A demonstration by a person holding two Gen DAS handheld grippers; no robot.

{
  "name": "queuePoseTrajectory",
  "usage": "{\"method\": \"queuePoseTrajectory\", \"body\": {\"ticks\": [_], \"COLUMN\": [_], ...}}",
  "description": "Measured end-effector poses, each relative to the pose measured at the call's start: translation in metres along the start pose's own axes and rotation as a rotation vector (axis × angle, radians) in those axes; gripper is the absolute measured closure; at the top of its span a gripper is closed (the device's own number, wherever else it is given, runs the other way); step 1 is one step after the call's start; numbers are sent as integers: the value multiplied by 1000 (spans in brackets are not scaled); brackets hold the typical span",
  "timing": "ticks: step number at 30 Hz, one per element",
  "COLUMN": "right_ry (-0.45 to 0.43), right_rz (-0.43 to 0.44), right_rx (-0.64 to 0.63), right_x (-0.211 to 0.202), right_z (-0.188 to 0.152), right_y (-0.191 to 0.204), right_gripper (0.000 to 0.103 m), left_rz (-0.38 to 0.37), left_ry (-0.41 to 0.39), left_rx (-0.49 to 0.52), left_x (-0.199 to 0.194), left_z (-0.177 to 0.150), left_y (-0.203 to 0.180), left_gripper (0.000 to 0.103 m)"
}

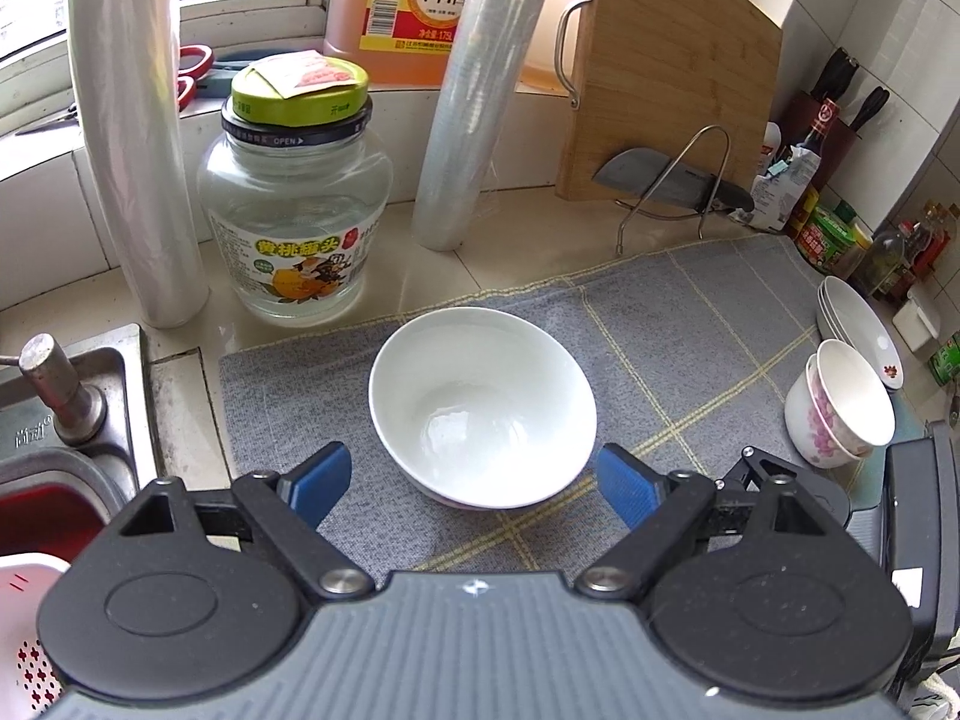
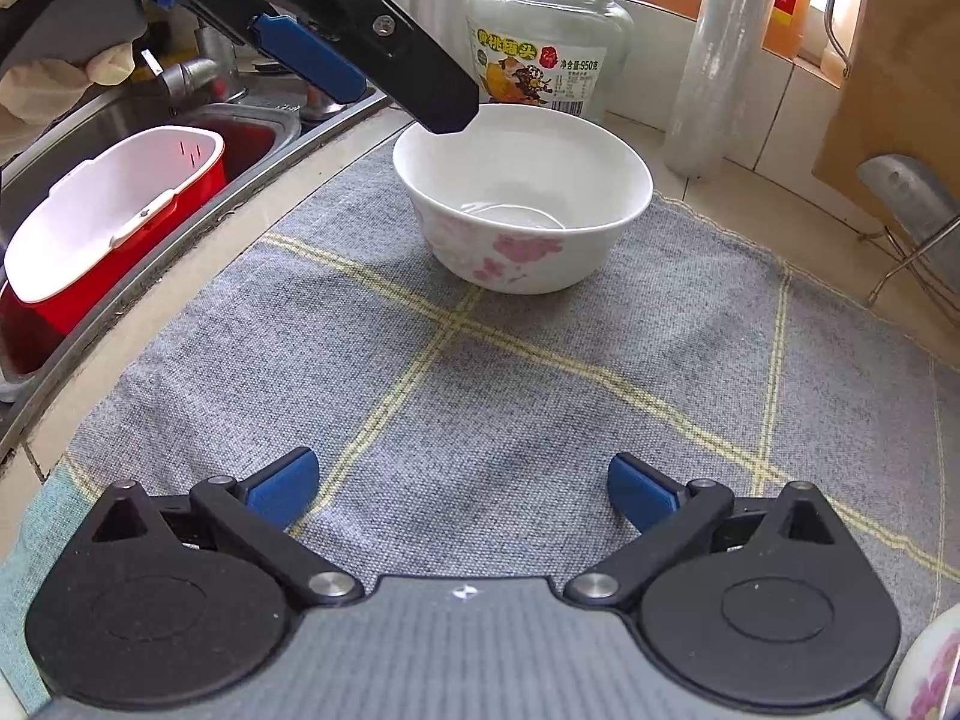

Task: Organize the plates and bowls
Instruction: 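Move the open left tool down to the pink-flowered bowl by the sink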

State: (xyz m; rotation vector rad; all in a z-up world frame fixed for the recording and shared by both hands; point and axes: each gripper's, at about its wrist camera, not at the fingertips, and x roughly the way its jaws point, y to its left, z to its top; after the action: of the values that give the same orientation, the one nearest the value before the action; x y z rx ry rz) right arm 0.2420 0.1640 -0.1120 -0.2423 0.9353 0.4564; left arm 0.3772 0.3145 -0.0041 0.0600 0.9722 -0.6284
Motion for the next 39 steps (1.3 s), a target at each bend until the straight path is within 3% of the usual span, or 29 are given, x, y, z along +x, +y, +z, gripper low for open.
{"method": "queuePoseTrajectory", "body": {"ticks": [7,13,25,39], "right_ry": [-88,-61,-137,-230], "right_rz": [4,8,10,-43], "right_rx": [-5,-18,-21,-25], "right_x": [-3,-2,-2,1], "right_z": [-14,-8,-17,14], "right_y": [-1,-1,0,-12], "right_gripper": [0,0,0,0], "left_rz": [-8,3,17,-19], "left_ry": [-2,13,27,84], "left_rx": [16,17,31,62], "left_x": [3,7,18,55], "left_z": [3,5,22,42], "left_y": [-11,-11,6,18], "left_gripper": [14,14,14,14]}}
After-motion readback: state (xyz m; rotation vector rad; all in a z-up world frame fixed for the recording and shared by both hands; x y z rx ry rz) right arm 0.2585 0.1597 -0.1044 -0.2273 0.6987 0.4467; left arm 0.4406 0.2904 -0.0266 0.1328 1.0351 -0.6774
